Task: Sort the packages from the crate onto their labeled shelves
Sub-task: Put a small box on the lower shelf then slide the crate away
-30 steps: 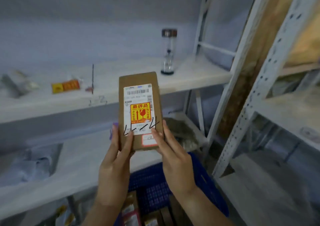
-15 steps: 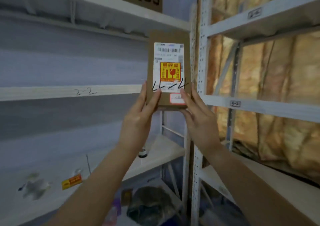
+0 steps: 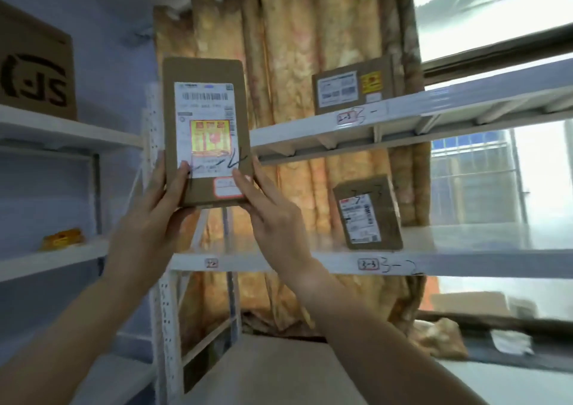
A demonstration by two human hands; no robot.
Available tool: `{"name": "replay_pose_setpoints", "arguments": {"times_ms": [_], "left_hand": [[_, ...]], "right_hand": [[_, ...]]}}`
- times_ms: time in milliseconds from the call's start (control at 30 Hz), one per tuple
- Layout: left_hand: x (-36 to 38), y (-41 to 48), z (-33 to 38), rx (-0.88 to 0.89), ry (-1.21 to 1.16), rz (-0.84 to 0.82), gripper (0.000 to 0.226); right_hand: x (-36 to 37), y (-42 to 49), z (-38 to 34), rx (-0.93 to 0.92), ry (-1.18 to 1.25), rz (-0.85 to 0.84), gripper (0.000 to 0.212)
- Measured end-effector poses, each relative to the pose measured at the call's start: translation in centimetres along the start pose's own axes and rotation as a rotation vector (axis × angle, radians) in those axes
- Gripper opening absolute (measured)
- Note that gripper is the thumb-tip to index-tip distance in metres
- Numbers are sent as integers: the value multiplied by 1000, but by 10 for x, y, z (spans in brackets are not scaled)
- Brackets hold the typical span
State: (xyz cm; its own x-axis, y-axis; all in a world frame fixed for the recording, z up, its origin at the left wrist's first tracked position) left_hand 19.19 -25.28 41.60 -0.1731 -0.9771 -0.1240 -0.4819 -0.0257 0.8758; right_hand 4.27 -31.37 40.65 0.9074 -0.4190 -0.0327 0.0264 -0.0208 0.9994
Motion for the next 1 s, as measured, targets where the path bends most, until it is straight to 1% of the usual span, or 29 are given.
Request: {"name": "replay_pose_setpoints", "arguments": {"times_ms": [133, 300, 433, 567, 667, 733, 833, 867, 1000], "left_hand": [[42, 51, 69, 27, -98, 70, 67], [79, 104, 155, 39, -191, 106, 64], [96, 136, 208, 32, -255, 123, 64], [115, 159, 262, 77, -304, 143, 66], [130, 169, 304, 72, -388, 172, 66], [138, 175, 335, 86, -452, 201, 66], [144, 186, 383, 110, -554, 231, 57], [146, 191, 397, 107, -588, 232, 57], [139, 205, 445, 92, -696, 261, 70]], "right_hand": [[-86, 3, 47, 18, -119, -22, 54], [-186, 9, 93, 8, -335, -91, 62], [-236, 13, 124, 49, -496, -132, 78], [-287, 0, 147, 158, -500, -181, 74], [-328, -15, 162, 182, -607, -214, 85], [-361, -24, 170, 219, -662, -220, 84], [-414, -33, 172, 274, -753, -234, 81], [-430, -36, 171, 283, -795, -239, 81], [-485, -48, 155, 305, -913, -192, 78]]}}
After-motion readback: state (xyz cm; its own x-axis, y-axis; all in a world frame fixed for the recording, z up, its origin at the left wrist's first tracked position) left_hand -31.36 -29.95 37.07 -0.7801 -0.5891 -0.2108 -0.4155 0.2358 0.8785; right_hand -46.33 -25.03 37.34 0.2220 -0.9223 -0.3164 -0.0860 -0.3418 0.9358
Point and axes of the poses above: each hand's wrist, its own y-axis towards the middle knuckle, its own x-axis out of the palm, z = x × y, the point moved 7 cm from there along y, towards the middle knuckle, and after that the axes turned 11 degrees about x, right-handed, at the moved point
